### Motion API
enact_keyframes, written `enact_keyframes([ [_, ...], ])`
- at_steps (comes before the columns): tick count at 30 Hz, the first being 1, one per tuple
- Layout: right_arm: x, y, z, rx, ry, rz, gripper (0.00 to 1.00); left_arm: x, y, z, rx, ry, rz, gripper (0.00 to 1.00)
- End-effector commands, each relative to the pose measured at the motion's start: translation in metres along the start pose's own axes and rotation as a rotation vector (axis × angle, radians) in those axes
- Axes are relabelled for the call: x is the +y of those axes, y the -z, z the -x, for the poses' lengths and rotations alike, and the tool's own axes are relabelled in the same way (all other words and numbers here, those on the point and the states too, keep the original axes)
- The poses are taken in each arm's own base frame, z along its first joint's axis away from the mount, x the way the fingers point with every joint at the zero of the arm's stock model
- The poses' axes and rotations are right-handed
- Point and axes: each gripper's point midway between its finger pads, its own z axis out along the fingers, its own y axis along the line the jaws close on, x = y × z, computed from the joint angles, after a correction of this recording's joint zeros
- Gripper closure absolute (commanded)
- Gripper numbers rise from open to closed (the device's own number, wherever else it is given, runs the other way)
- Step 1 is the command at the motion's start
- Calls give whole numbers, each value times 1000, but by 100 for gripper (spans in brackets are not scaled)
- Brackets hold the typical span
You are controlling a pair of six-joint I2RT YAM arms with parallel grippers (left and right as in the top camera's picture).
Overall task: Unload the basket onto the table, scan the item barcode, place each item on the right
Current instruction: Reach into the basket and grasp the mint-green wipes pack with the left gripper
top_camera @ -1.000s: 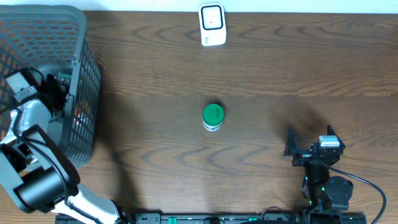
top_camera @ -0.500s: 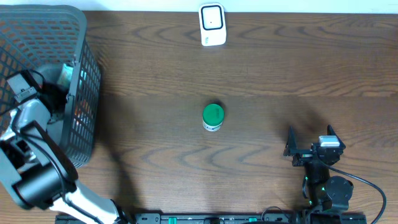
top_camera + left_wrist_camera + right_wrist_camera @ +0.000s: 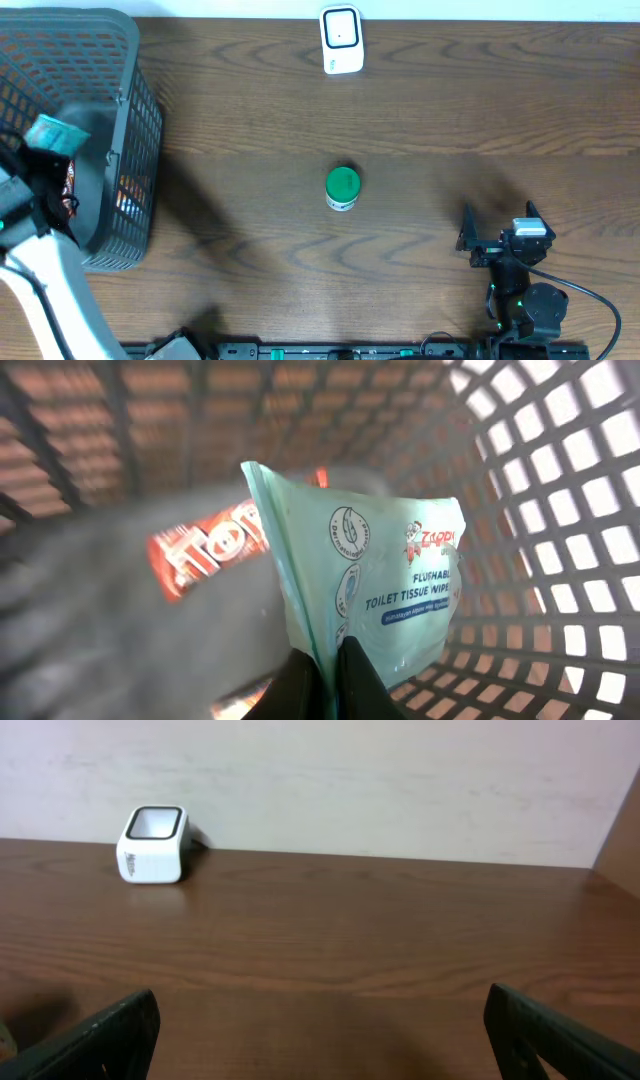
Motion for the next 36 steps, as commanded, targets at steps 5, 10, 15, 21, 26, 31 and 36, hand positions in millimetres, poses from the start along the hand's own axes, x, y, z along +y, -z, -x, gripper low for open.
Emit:
enact_keyframes([
  [5, -1, 0, -1, 0, -13, -7, 1, 19, 45, 26, -177, -184, 146, 93],
  [10, -1, 0, -1, 0, -13, -7, 1, 15, 91, 41, -370, -223, 219, 93],
  [15, -1, 0, -1, 0, -13, -7, 1, -10, 131, 45, -497, -280, 175, 93],
  [21, -1, 0, -1, 0, -13, -7, 1, -42, 148, 24, -502, -403, 80, 93],
  [26, -1, 0, -1, 0, -13, -7, 1, -55, 158, 16, -549, -435, 79, 93],
  [31, -1, 0, -1, 0, -13, -7, 1, -59, 153, 14, -547, -384, 64, 93],
  [36, -1, 0, -1, 0, -13, -7, 1, -59, 152, 15, -548, -336, 55, 58],
])
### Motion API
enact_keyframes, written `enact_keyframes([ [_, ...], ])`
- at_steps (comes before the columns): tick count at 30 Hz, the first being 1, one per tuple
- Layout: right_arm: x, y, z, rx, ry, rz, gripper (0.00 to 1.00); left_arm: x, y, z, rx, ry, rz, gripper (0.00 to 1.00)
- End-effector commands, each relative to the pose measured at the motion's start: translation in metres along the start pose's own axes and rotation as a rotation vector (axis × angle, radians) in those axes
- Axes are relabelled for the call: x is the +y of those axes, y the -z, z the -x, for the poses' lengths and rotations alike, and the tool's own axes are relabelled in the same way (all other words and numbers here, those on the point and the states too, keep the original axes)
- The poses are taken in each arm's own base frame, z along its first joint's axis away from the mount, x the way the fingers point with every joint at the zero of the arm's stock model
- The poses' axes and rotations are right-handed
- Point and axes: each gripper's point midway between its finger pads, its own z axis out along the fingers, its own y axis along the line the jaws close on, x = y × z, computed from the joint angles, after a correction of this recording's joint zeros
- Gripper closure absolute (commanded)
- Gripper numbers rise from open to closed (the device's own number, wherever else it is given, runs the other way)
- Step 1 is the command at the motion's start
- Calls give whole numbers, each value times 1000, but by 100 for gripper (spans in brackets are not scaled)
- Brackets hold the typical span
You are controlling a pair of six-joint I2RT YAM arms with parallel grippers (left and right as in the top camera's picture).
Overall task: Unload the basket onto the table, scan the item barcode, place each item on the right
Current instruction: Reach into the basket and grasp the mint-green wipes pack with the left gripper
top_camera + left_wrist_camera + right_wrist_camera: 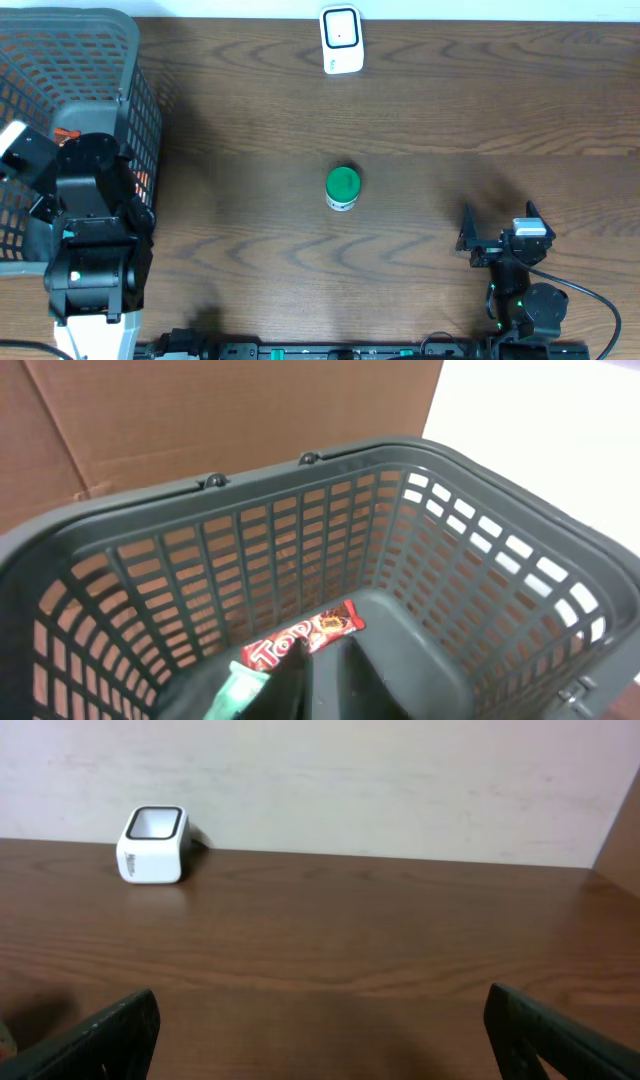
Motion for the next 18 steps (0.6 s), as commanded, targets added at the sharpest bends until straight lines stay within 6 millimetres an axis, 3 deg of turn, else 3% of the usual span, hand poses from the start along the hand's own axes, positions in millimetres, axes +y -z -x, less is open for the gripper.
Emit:
enact_keyframes([
  [1, -1, 0, -1, 0, -13, -7, 1, 6, 2, 14, -34, 64, 28, 49],
  [4, -1, 0, -1, 0, -13, -7, 1, 14, -4, 13, -28, 60, 67, 24],
  [5, -1, 0, -1, 0, -13, -7, 1, 18, -8, 11, -20, 56, 86, 21],
  [12, -1, 0, -1, 0, -13, -7, 1, 42, -47, -23, 166, 45, 125, 19],
  [17, -1, 0, -1, 0, -13, -7, 1, 61, -87, -77, 408, 40, 169, 18],
  [18, -1, 0, -1, 0, -13, -7, 1, 69, -101, -103, 499, 5, 218, 18],
])
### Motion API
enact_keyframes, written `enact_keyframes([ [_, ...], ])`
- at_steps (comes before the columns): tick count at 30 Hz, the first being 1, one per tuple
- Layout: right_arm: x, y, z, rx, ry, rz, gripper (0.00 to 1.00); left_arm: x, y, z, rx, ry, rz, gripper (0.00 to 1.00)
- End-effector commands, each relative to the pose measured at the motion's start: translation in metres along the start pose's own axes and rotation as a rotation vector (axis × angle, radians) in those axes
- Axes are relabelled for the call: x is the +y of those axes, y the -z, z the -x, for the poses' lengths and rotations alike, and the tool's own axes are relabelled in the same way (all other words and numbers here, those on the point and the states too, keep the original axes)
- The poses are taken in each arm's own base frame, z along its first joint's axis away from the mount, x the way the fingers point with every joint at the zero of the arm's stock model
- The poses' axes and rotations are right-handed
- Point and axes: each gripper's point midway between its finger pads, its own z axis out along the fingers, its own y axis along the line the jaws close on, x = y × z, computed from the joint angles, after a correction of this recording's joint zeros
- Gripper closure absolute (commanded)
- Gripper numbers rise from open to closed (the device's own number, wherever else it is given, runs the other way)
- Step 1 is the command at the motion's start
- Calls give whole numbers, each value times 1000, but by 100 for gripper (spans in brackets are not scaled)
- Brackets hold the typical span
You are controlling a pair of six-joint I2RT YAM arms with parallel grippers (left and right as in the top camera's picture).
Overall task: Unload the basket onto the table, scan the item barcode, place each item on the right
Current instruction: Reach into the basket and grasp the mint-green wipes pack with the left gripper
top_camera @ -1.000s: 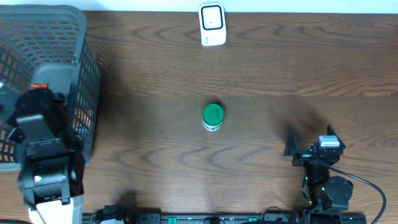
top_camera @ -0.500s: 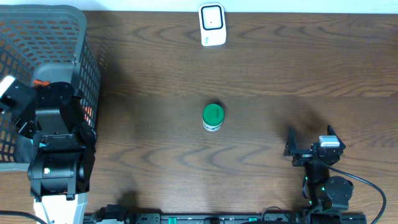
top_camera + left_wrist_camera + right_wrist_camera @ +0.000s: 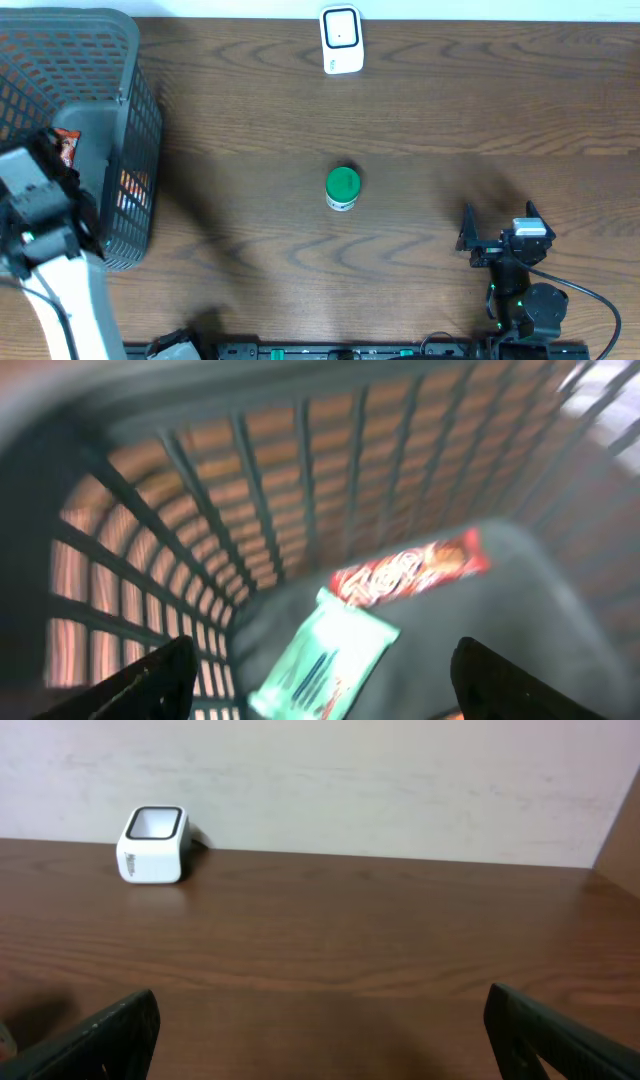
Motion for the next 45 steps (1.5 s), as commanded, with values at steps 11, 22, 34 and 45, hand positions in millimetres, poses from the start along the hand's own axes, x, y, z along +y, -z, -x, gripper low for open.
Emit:
enact_keyframes([
  [11, -1, 0, -1, 0, -13, -7, 1, -14, -115, -126, 479, -215, 152, 12],
  [22, -1, 0, -1, 0, -13, -7, 1, -17, -142, -155, 544, -345, 156, 2],
  [34, -1, 0, -1, 0, -13, -7, 1, 13, -159, -201, 713, -447, 244, 67],
  [45, -1, 0, -1, 0, -13, -7, 1, -12, -140, -206, 856, -376, 121, 93],
])
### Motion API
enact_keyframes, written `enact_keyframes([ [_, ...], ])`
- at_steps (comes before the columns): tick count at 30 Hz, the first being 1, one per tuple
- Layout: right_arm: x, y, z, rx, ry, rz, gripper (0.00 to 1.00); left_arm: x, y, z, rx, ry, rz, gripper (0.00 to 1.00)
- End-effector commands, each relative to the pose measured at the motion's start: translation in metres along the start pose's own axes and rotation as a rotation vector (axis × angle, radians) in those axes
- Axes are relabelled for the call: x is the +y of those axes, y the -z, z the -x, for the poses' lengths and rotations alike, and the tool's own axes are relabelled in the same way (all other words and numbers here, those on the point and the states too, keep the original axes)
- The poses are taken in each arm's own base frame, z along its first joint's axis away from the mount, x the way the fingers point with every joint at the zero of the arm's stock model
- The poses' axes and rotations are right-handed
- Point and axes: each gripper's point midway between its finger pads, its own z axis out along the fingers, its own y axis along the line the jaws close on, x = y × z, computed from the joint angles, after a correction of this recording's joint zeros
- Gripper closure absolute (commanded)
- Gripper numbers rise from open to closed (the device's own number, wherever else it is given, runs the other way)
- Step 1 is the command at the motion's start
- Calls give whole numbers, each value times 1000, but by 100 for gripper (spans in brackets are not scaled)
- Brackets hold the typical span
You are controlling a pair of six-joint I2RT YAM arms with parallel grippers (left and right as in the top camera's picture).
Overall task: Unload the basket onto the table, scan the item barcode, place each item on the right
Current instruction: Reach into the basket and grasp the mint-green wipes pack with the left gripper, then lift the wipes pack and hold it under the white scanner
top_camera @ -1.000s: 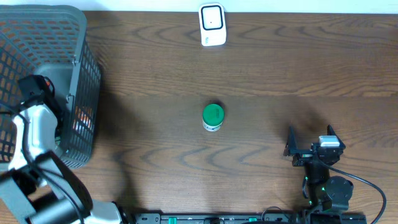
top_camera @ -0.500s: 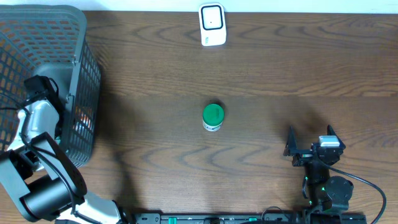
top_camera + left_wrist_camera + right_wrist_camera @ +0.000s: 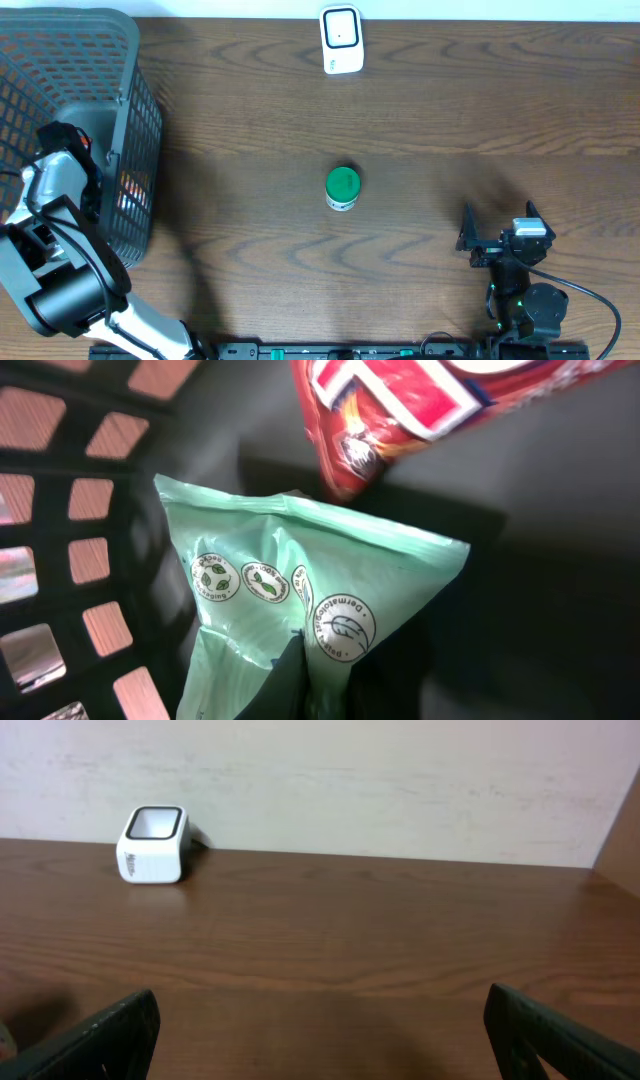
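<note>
A pale green pack of wipes [image 3: 300, 600] lies on the floor of the grey basket [image 3: 135, 70], next to a red snack wrapper [image 3: 400, 410]. My left gripper [image 3: 312, 675] is down inside the basket, shut on the near edge of the pack. In the overhead view the left gripper [image 3: 68, 140] sits low by the basket's right wall and hides the pack. The white barcode scanner [image 3: 341, 40] stands at the table's far edge. Near the front right, my right gripper [image 3: 500, 224] rests open and holds nothing; the scanner [image 3: 152, 844] shows at its far left.
A small jar with a green lid [image 3: 342, 187] stands mid-table. The basket's lattice wall [image 3: 60, 510] rises close on the left of the pack. Brown wooden table [image 3: 480, 110] spreads between the basket, the scanner and the right arm.
My left gripper was open high above the wipes pack lying on the basket floor. It is now down at the pack and shut on its edge. The right arm is unchanged.
My left gripper first held the wipes pack pinched above the basket floor. Then it was higher over the basket with the pack by its fingers. Then it stood open with the pack lying beside the red wrapper. Now it is shut on the pack again.
</note>
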Motion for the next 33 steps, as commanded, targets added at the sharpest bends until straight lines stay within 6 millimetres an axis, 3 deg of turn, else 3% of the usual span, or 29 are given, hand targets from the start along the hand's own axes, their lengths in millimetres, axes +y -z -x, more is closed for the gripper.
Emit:
enact_keyframes([
  [1, -1, 0, 0, 0, -13, -7, 1, -45, 5, -27, 183, -15, -272, 93],
  [4, -1, 0, 0, 0, -13, -7, 1, -67, 55, -2, 137, 5, -504, 93],
  [7, -1, 0, 0, 0, -13, -7, 1, -78, 118, 27, 43, 28, -727, 93],
  [10, -1, 0, 0, 0, -13, -7, 1, -71, 173, 47, -71, 36, -857, 93],
  [13, -1, 0, 0, 0, -13, -7, 1, -53, 209, 58, -187, 53, -893, 93],
  [20, -1, 0, 0, 0, -13, -7, 1, -19, 261, 61, -344, 100, -956, 93],
  [30, -1, 0, 0, 0, -13, -7, 1, -9, 323, 56, -439, 64, -1223, 93],
  [33, -1, 0, 0, 0, -13, -7, 1, -14, 357, 49, -478, -19, -1391, 93],
])
